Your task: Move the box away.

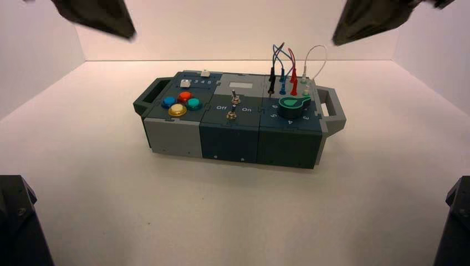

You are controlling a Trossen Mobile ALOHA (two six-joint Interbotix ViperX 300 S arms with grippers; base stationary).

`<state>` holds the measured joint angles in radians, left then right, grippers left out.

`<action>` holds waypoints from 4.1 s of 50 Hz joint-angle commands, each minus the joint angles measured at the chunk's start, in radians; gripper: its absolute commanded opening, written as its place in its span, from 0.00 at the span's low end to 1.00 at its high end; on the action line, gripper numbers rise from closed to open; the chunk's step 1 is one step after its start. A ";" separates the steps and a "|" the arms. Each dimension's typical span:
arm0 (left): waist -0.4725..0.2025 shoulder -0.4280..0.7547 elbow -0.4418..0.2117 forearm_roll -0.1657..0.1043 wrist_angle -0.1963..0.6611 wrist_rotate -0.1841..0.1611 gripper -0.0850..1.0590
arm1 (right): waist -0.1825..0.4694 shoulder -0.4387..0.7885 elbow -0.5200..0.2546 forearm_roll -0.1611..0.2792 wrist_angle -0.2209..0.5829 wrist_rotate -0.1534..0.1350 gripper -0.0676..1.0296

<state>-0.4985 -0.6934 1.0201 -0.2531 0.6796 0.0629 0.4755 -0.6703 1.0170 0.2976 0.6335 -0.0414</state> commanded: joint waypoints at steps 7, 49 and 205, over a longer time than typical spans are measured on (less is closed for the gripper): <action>-0.071 0.161 -0.075 -0.040 0.021 -0.011 0.05 | 0.060 0.109 -0.023 0.091 -0.003 0.002 0.04; -0.176 0.488 -0.124 -0.054 0.038 -0.012 0.05 | 0.189 0.336 0.071 0.245 -0.080 -0.006 0.04; -0.020 0.992 -0.514 0.077 -0.066 0.121 0.05 | -0.021 0.773 -0.270 0.058 -0.179 -0.031 0.04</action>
<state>-0.5369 0.3160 0.5369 -0.1810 0.6228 0.1779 0.4740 0.1150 0.7777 0.3636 0.4602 -0.0690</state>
